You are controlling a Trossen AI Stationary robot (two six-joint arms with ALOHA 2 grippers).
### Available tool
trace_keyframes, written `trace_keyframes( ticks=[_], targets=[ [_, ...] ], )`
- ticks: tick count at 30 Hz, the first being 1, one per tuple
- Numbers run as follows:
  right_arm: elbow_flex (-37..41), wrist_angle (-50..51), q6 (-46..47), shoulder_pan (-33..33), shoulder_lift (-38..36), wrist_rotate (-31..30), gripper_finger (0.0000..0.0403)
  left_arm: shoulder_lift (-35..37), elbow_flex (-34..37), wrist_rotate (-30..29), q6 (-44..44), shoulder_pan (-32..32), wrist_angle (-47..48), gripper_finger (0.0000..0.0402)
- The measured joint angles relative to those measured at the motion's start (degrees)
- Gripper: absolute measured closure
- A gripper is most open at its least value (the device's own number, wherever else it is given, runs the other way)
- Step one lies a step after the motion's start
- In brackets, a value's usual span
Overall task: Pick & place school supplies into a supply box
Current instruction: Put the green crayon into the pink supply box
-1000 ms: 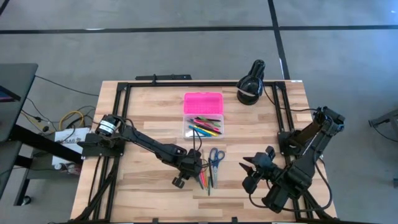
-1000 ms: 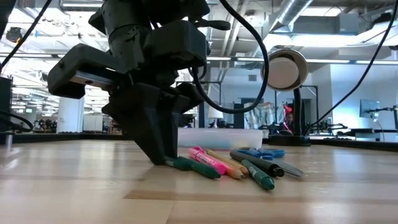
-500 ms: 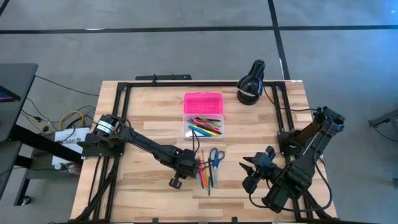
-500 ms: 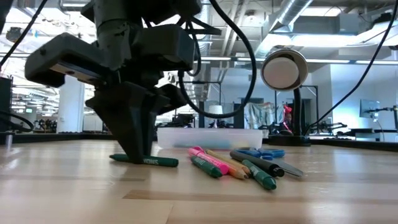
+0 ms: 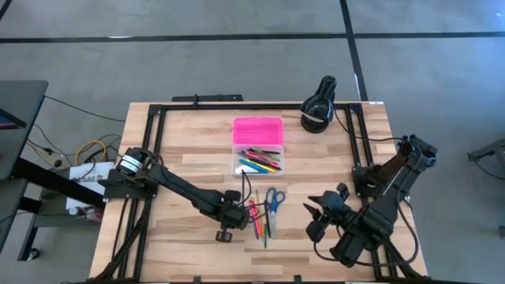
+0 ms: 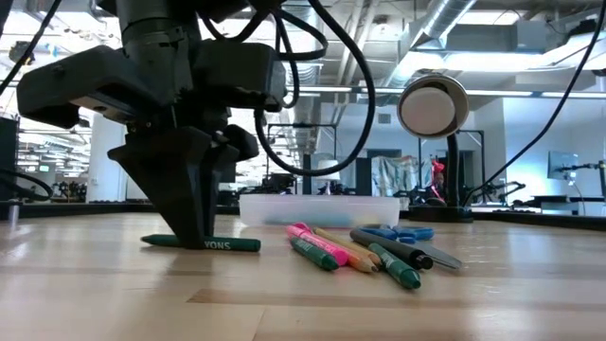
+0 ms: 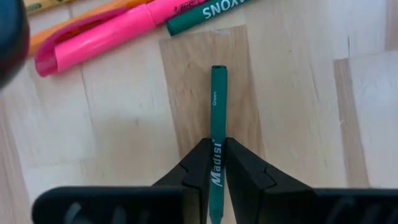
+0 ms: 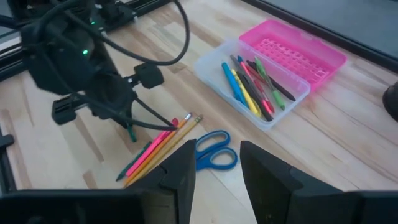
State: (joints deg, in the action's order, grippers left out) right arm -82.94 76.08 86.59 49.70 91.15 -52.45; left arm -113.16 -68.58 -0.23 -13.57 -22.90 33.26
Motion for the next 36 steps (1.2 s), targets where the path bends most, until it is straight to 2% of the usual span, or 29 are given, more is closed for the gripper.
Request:
trace_keyframes(
  ticks=[10,19,28,36],
  targets=[
    [0.0,0.3,-0.2,-1.6,0.0,0.0,0.0285,0.1,-0.2,1.3,-5.4,0.0,2.6,0.0366],
    [0.0,0.2,-0.2,-1.8,0.0,-0.1,0.0285,0.2,-0.2,2.5,-6.0,0.0,3.9,0.0372],
    [0.0,0.2,-0.2,-1.8,0.0,-0.1,0.0285,-0.2,-5.1,1.0,-1.0,0.6,10.1,0.0392],
    [0.0,0.2,-0.2,-1.8,0.0,-0.1,0.0285,-0.4,-10.7,-1.0,3.4,3.7,21.2,0.0394]
  ],
)
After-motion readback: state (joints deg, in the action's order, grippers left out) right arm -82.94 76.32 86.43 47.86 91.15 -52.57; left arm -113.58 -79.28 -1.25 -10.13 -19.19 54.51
